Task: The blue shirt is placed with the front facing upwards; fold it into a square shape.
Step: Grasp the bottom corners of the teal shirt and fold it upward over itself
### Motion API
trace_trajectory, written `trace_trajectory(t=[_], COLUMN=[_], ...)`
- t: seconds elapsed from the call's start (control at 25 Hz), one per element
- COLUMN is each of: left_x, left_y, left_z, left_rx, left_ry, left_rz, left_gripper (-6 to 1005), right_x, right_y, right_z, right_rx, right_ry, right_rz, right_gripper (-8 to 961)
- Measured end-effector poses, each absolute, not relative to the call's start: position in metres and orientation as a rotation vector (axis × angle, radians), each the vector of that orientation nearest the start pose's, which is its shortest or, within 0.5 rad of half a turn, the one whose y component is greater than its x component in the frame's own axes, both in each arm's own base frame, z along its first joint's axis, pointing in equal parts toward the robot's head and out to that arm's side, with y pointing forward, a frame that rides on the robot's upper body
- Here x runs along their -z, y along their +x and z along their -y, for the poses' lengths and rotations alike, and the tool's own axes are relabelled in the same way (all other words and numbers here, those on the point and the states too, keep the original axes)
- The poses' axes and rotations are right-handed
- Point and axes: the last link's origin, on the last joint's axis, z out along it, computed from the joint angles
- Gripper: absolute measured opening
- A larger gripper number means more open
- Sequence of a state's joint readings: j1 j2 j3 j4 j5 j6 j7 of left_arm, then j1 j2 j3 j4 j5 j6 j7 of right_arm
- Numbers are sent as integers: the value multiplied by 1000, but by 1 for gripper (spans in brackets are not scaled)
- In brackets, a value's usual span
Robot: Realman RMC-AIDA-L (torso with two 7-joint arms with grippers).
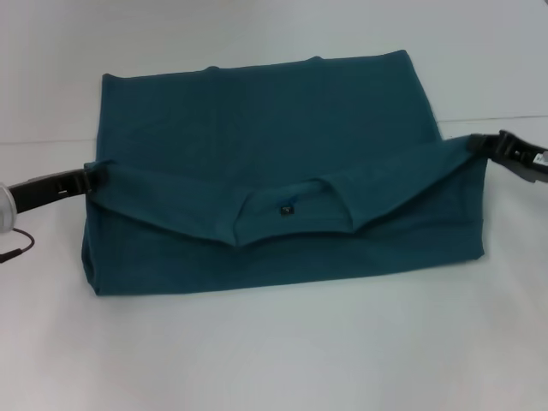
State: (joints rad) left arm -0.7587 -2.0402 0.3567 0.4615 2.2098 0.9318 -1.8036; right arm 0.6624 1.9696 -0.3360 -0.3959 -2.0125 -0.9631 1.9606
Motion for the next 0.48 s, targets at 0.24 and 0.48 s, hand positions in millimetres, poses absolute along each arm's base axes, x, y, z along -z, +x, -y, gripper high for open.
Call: trace_trajectory(t=[0.24,0.48], left_x=[-8,1], left_y=[-289,-284], left_z=[-431,-430], left_rx=[493,431], left_ry=[-2051,-2106], left_rz=[1192,1123], left_gripper=[66,113], right_x=[-41,-36], right_y=[332,334], right_z=[-415,-415], right_rx=[-741,-705], right_ry=[-1727,-1721], right_rz=[-1535,-1550], right_gripper=[57,82])
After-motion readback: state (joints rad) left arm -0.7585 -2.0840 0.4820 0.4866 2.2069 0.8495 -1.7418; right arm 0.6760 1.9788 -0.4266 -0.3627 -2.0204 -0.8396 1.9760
